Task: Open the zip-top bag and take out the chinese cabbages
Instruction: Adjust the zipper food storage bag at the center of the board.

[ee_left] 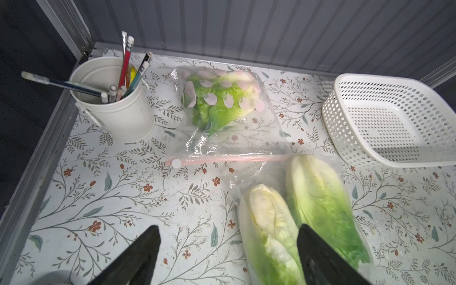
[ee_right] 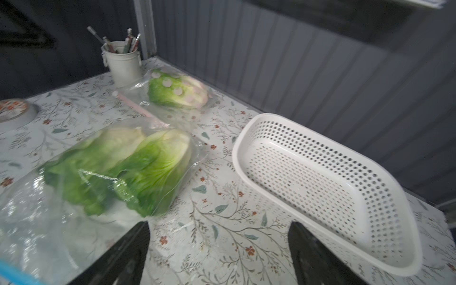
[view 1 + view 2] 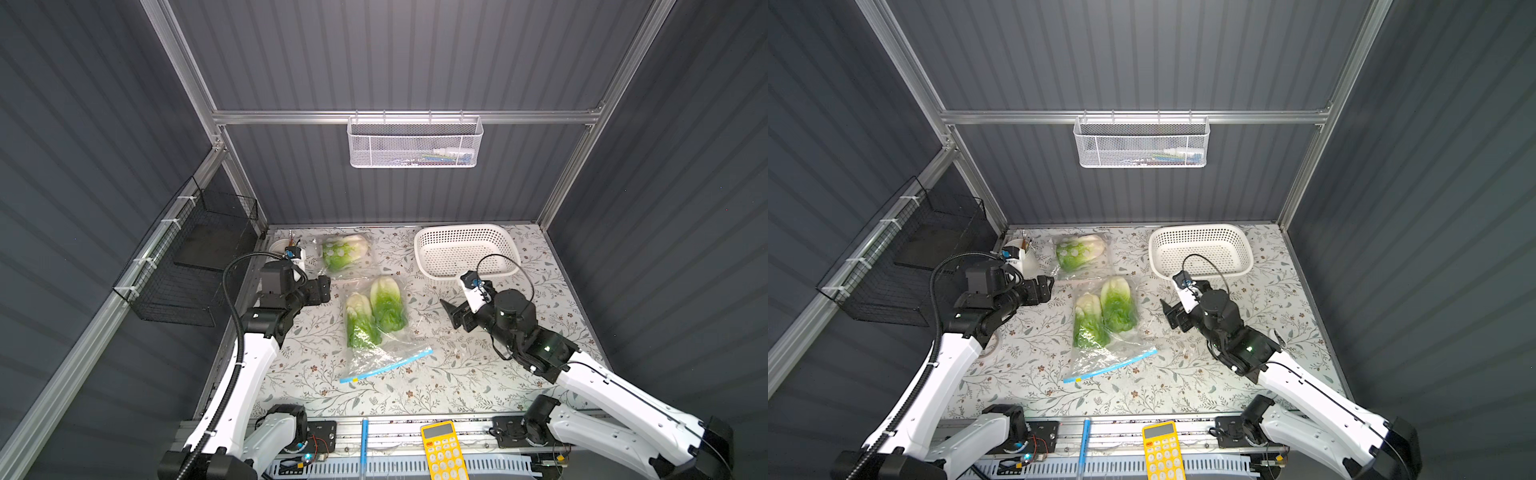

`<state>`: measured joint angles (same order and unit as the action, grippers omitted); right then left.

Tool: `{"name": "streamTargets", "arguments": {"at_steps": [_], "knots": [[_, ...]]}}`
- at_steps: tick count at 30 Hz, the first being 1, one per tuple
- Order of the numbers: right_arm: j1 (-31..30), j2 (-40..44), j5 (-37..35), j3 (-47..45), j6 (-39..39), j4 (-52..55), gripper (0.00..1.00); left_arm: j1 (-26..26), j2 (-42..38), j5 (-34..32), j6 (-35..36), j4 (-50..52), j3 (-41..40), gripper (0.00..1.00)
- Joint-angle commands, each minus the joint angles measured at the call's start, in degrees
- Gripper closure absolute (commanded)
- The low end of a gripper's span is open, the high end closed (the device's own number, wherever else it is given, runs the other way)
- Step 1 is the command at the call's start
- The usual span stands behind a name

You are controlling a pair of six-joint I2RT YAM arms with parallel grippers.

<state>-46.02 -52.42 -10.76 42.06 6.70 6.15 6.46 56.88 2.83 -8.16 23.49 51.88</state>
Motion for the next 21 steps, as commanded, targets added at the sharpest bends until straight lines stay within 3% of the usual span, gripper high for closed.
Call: {"name": "streamTargets", "arguments": {"at_steps": [1,12,21], "knots": [[-6.9,-3.2,-0.3,2.7,-0.3,10.0,0.12,0.0,-0.8,-0.6,0.3,-1.0,-1.2,0.12],[-24.5,-14.6,-5.9,4.1,3.2,8.8,0.16,0.0,2.0,-1.5,-1.4,-0.9,-1.1,0.12],[-30.6,-25.4,-7.9,4.3,11.4,-3.8,0.24,0.0,2.6,-2.0,-2.1,-1.0,-1.2,0.12]]}}
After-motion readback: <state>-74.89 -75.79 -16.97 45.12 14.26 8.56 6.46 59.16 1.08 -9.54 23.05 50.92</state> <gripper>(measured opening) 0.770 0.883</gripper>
